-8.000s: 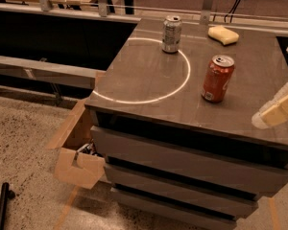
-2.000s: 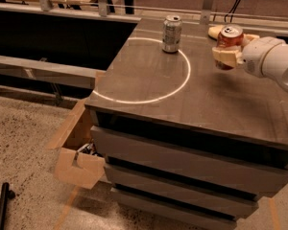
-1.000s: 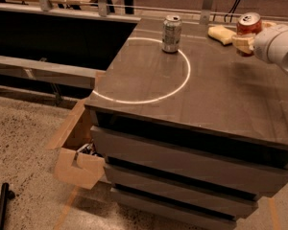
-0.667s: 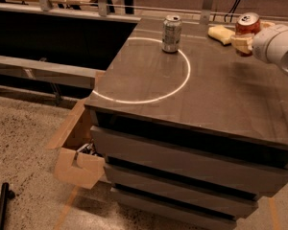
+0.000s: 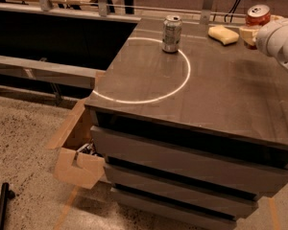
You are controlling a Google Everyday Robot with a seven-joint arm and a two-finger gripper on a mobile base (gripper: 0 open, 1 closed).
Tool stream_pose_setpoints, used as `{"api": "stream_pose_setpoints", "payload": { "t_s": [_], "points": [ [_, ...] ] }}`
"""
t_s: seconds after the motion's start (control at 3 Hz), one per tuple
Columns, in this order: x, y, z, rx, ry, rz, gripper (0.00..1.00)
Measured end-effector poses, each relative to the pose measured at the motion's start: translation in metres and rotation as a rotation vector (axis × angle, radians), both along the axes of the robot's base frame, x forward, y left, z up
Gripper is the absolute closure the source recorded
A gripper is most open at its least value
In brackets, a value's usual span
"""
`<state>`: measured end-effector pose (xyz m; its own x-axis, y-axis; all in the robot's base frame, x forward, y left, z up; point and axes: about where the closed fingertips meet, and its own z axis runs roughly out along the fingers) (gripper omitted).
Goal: Move coke can near sponge
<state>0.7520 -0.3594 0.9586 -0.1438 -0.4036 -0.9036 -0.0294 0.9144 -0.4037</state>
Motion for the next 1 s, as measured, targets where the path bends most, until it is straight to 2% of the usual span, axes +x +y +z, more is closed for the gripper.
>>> {"api": "stream_pose_setpoints", "payload": {
  "t_s": [0.33, 0.67, 1.0],
  "points": [
    [0.007, -0.009, 0.002, 0.079, 0.012, -0.063, 1.00],
    [0.012, -0.013, -0.004, 0.156, 0.058, -0.079, 1.00],
    [0.020, -0.018, -0.014, 0.205, 0.085, -0.087, 1.00]
  ]
}}
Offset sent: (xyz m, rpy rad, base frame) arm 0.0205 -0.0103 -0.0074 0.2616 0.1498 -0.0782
